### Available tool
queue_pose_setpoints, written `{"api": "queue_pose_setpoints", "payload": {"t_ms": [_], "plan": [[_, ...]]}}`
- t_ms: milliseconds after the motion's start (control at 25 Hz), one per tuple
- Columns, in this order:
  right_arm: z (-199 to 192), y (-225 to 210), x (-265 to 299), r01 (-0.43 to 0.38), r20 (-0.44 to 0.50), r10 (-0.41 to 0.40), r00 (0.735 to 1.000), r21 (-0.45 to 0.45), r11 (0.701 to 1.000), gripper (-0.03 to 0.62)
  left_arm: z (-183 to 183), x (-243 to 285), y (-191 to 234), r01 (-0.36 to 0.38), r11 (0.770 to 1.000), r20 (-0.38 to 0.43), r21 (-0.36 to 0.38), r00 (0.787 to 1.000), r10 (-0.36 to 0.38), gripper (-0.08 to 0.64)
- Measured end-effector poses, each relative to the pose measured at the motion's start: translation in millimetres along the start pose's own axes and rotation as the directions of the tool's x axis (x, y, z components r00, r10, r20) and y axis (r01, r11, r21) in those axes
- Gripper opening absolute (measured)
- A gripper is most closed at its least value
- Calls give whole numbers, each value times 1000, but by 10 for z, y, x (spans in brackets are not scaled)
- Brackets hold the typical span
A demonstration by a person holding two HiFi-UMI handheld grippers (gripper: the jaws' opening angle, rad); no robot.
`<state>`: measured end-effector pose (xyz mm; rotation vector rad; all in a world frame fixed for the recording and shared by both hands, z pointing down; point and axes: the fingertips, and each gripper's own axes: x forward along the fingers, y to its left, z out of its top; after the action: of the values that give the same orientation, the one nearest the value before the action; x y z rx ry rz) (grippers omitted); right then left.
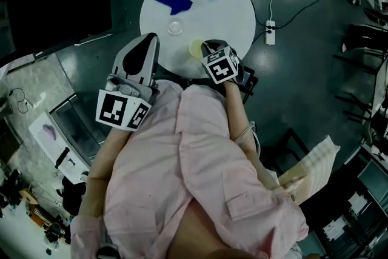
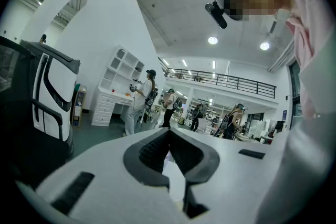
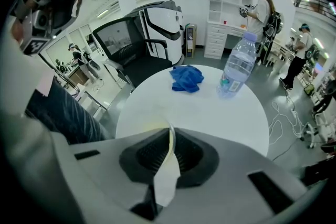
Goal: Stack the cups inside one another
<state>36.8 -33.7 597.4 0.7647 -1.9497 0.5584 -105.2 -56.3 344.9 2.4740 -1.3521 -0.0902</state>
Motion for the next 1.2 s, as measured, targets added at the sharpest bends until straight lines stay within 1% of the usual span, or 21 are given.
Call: {"api": "queue_pose_setpoints", "payload": {"t_ms": [520, 920, 1080, 1200], "plan": [[-27, 21, 127, -11, -32, 10, 999, -33, 999, 40, -8, -4, 6, -1, 1000, -1, -11, 1000, 1, 9], [-43, 16, 186, 10, -43, -14, 999, -88, 996, 40, -18, -21, 35, -9, 1000, 3, -22, 1000, 9, 9], [-38, -12, 199, 24, -38, -27, 999, -78, 997, 40, -21, -8, 44, -8, 1000, 3, -23, 1000, 8, 9], [-29, -6, 200, 20, -26, -22, 999, -64, 998, 40, -23, -6, 47, -7, 1000, 3, -23, 1000, 7, 9]]}}
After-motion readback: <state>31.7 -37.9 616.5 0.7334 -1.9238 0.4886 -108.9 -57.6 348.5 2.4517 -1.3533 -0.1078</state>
